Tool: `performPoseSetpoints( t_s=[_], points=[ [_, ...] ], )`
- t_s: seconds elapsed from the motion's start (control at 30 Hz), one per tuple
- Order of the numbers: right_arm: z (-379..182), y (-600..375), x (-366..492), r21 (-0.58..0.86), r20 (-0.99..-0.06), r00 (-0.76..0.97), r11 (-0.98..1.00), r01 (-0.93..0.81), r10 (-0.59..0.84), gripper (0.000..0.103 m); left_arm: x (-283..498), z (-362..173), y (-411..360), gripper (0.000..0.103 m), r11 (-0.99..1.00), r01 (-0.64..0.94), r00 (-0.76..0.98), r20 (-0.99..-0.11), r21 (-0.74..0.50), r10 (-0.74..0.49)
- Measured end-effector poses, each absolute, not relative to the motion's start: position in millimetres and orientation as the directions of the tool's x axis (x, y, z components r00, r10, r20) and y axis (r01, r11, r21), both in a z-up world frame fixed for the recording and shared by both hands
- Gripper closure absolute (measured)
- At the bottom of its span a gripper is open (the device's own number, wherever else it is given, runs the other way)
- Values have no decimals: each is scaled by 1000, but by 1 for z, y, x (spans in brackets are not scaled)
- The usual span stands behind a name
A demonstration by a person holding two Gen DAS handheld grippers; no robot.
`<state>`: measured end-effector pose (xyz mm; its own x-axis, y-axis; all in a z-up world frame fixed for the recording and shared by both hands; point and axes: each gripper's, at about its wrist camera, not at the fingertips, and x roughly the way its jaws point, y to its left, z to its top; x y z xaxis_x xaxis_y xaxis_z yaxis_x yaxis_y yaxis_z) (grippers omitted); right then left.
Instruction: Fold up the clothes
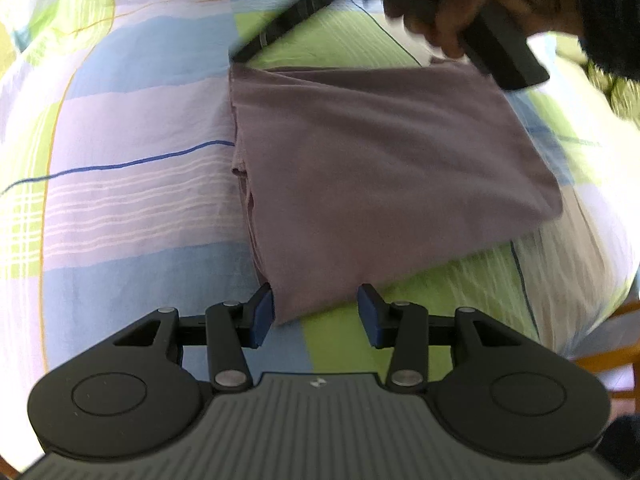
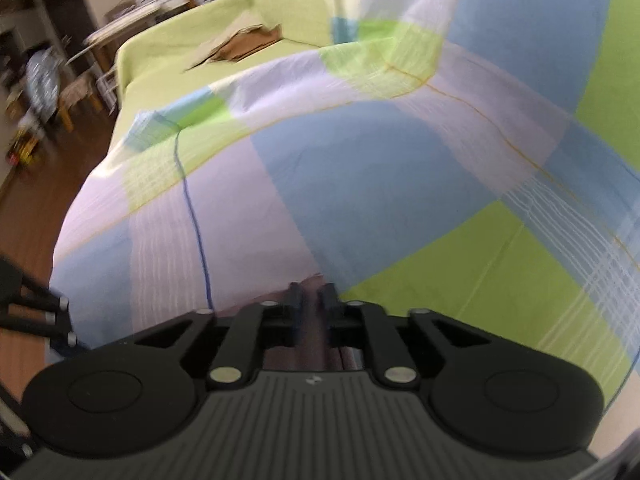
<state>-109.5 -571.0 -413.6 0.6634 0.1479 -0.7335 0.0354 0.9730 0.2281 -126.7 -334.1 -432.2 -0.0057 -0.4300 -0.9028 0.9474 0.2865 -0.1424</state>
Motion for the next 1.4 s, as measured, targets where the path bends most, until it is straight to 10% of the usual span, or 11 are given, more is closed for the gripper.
performPoseSetpoints(
  t_s=[0.5,0.93,1.03,1.4],
  points=[
    [-386,-578,-313,249,-764,595,738,628,-249,74,-116,-408,-445,52,32,999,24,-840,8,-543],
    [-406,-585,-245,43,-784,621,999,11,27,77,-124,-425,-447,48,2,997,64,-859,74,-508],
    [-408,-588,-242,53,-785,617,998,-30,60,102,-124,-426,-445,48,13,997,71,-856,75,-512],
    [-430,-603,-237,108,-797,604,982,154,-7,93,-121,-418,-444,44,57,990,141,-835,131,-531]
  ],
)
